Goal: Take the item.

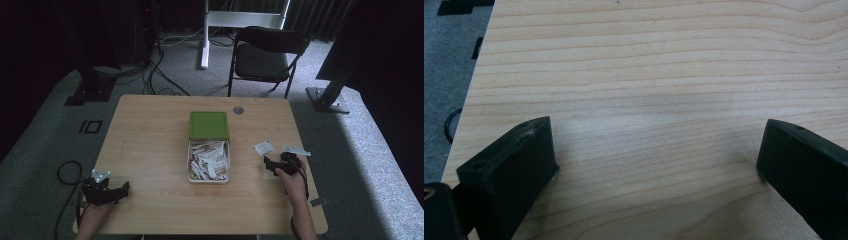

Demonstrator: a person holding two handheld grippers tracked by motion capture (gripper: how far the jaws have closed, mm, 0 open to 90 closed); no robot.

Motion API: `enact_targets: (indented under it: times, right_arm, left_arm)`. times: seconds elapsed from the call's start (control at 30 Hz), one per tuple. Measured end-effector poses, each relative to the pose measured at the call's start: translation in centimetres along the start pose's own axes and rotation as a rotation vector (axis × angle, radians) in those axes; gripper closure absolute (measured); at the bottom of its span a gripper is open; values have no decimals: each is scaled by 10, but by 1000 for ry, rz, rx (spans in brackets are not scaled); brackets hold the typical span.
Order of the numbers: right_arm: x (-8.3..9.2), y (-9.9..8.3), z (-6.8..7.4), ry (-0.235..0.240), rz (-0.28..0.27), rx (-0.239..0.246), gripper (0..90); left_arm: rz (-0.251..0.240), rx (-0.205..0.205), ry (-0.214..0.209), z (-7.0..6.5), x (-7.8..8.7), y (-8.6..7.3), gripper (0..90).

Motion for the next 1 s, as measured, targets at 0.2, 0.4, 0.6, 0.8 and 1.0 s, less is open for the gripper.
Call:
enact_targets:
  times: [0.2, 0.4, 0.6, 0.8, 1.0]
  right_arm:
    - [14, -6, 7, 30, -2, 24, 149]
    - [22, -14, 13, 45, 1, 48, 149]
    - [32, -21, 20, 57, 3, 68, 149]
    - [39, -32, 26, 69, 32, 121, 149]
    - [46, -41, 26, 61, 32, 116, 149]
  left_arm:
    - [0, 0, 0, 0, 0, 0, 28]
    - [0, 0, 0, 0, 0, 0, 28]
    - [0, 0, 0, 0, 0, 0, 28]
    - [0, 0, 0, 0, 0, 0, 28]
    - [1, -2, 0, 0, 0, 0, 28]
Point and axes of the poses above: each handheld gripper's, and its own axes: x roughly backward along the jaws, y roughly out of its top, z roughly to its left, the point moved 9 cm from there along -x, roughly forward along the jaws, and after that the axes turned 9 degrees about y, right-handed, at the moved point
